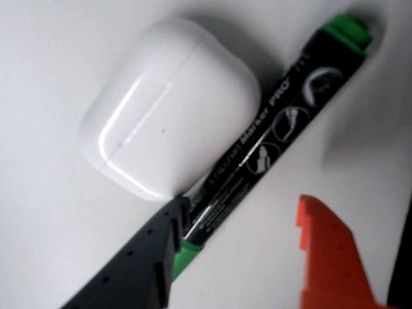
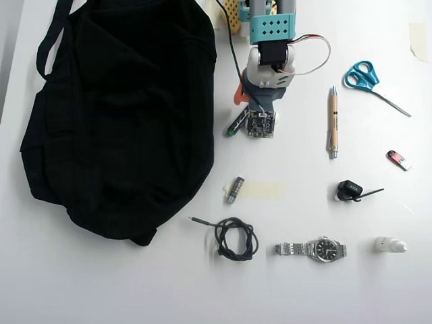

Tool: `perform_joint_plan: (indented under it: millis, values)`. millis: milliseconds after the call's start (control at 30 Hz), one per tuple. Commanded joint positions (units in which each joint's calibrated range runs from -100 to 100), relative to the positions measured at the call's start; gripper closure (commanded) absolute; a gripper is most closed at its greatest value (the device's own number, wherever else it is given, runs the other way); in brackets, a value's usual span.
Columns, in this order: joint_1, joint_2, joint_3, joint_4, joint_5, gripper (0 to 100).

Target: Put the whiteboard marker into the black bag

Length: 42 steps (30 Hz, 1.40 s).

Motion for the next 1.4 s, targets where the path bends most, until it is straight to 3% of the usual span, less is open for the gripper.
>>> perform_joint_plan:
  millis: [0, 433, 600, 867, 967, 1233, 1367]
  values:
    - [-0.3, 0.9, -1.6, -1.6, 0.1, 78]
    - [-0.5, 9.2, -1.7, -7.8, 0.1, 79]
    - [-0.8, 9.7, -1.7, -7.8, 0.1, 97]
    - [-0.9, 8.3, -2.9, -6.4, 0.6, 98]
    - [-0.7, 7.2, -10.2, 0.2, 4.5, 98]
    - [6.0, 6.7, -46.3, 34.1, 10.3, 98]
    - [13.5, 6.5, -55.2, 37.6, 11.1, 98]
